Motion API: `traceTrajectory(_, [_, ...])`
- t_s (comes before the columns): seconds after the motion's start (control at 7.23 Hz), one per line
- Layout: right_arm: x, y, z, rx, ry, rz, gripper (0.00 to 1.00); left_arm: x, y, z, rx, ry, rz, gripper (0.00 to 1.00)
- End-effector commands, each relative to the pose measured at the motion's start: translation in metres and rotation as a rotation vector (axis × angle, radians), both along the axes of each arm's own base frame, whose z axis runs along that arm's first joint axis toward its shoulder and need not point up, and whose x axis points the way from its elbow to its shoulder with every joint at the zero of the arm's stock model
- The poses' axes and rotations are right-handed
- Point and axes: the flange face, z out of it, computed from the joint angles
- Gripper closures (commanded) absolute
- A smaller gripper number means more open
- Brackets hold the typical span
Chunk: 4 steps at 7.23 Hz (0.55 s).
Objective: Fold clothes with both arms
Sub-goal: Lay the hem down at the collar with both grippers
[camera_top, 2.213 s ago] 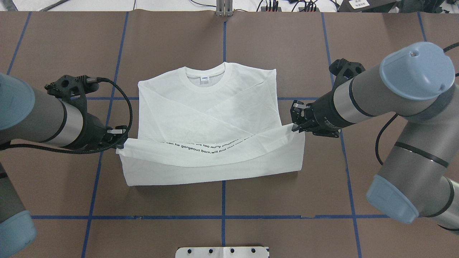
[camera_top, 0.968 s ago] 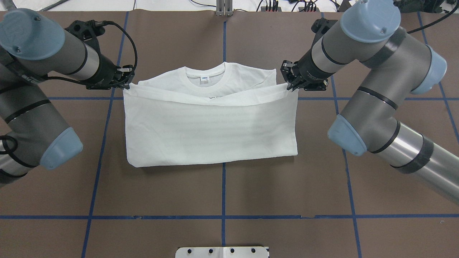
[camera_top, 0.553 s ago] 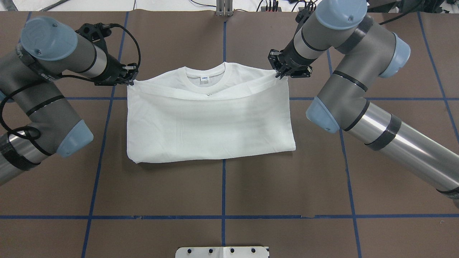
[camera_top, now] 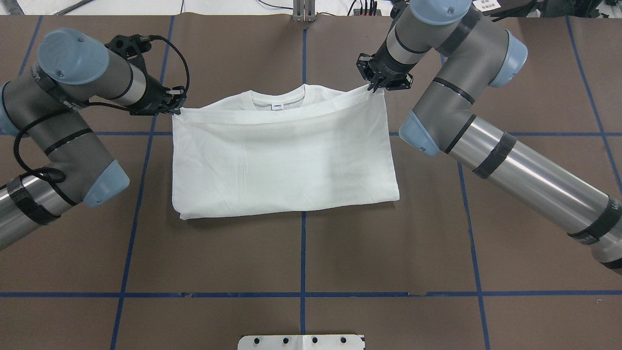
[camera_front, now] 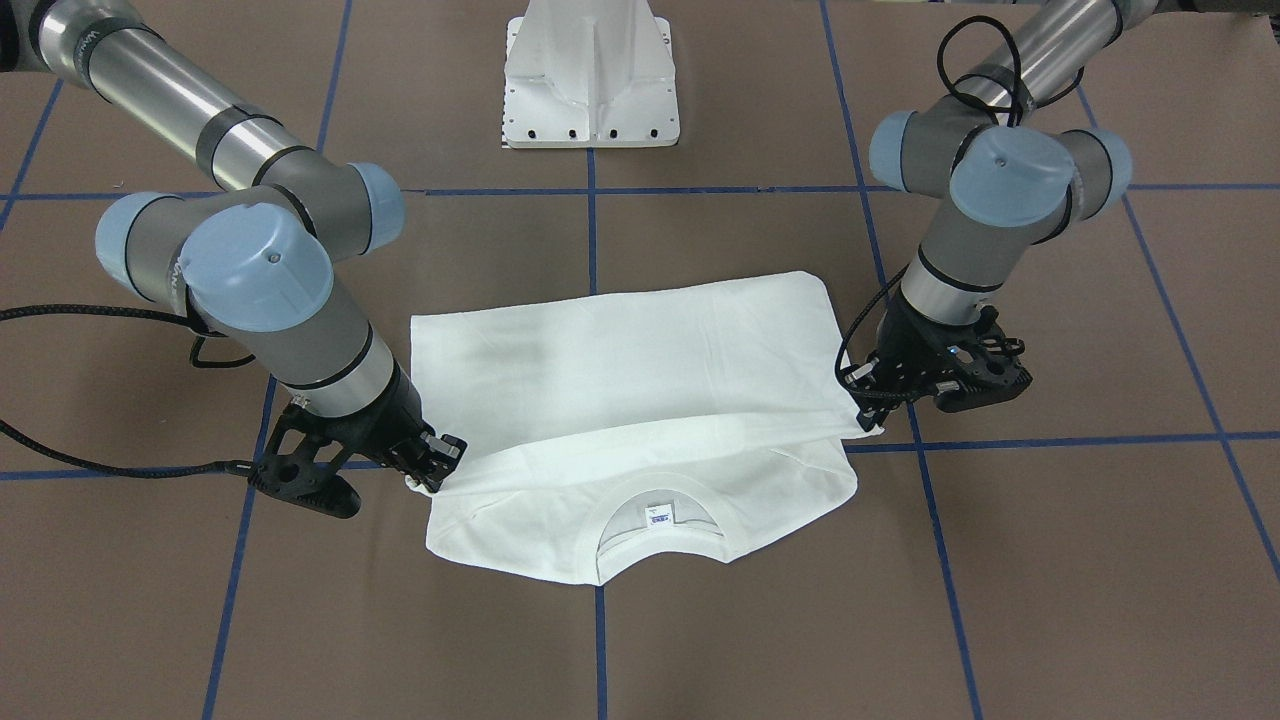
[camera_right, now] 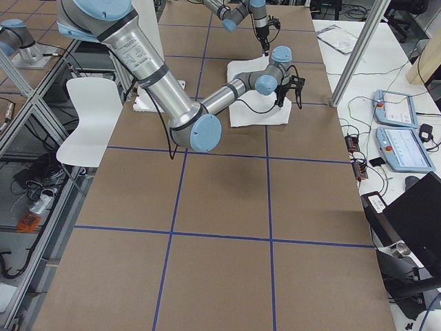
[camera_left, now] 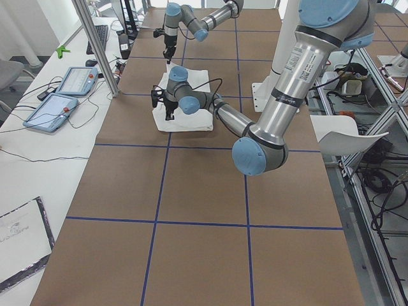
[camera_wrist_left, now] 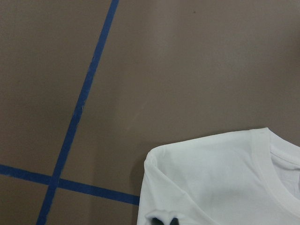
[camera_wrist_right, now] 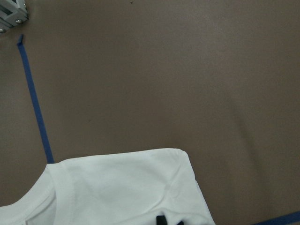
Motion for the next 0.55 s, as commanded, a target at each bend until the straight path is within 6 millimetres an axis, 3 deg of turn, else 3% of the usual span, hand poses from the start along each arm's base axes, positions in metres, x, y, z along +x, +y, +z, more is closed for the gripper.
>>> traceTrajectory(0.0, [-0.006,-0.021,0.006,0.006,0.016,-0.002,1.0,0.002,-0.024,0.011,0.006,0.005,-0.02,1.0])
traceTrajectory(0.28, [-0.011,-0.031,-0.004,0.005,0.017,0.001,1.0,0.007,-0.029,0.006,0.007,0.006,-0.02,1.0])
traceTrajectory(0.42, [-0.015,-0.037,-0.005,0.007,0.021,0.0,1.0,0.009,-0.032,0.014,-0.002,-0.005,-0.021,1.0])
